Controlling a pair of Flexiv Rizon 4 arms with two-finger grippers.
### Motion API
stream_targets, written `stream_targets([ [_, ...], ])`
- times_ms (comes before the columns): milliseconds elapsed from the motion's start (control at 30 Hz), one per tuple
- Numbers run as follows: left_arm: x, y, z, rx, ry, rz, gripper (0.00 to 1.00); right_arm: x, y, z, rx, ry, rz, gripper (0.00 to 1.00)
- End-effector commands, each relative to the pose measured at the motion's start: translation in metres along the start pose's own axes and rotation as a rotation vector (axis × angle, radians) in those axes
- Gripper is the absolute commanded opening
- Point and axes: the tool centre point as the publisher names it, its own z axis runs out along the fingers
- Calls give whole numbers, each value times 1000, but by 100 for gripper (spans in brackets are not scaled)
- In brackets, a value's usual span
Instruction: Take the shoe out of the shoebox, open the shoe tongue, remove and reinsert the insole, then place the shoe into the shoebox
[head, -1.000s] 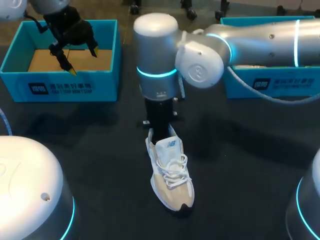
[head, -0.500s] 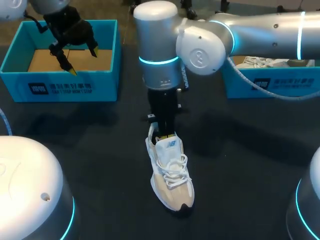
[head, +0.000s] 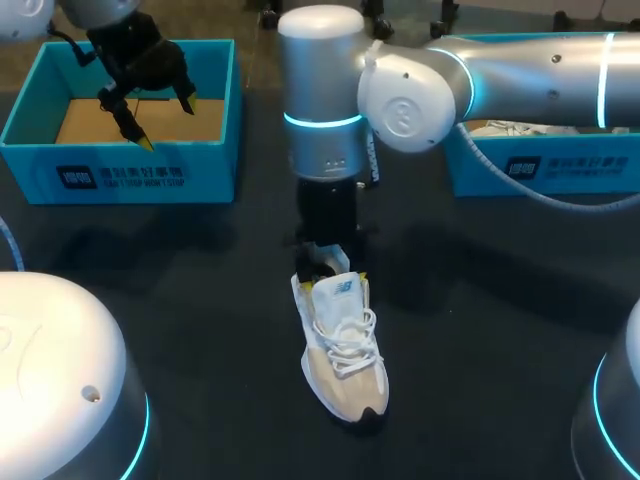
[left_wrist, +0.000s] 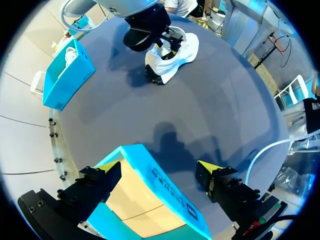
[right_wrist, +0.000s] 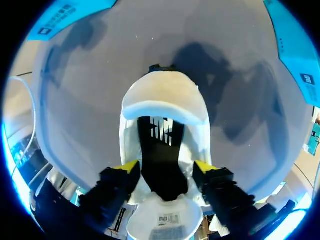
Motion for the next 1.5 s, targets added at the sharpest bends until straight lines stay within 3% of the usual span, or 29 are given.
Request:
stream_targets([
  [33,0,0,0,-1,2,1,100,8,1,0,9,-18,2,100],
  [967,0,0,0,-1,2,1,100,15,-28,-6,-16,-80,56,100],
  [1500,0,0,0,-1,2,1,100,6,-27,-13,-54,-102,-67,100],
])
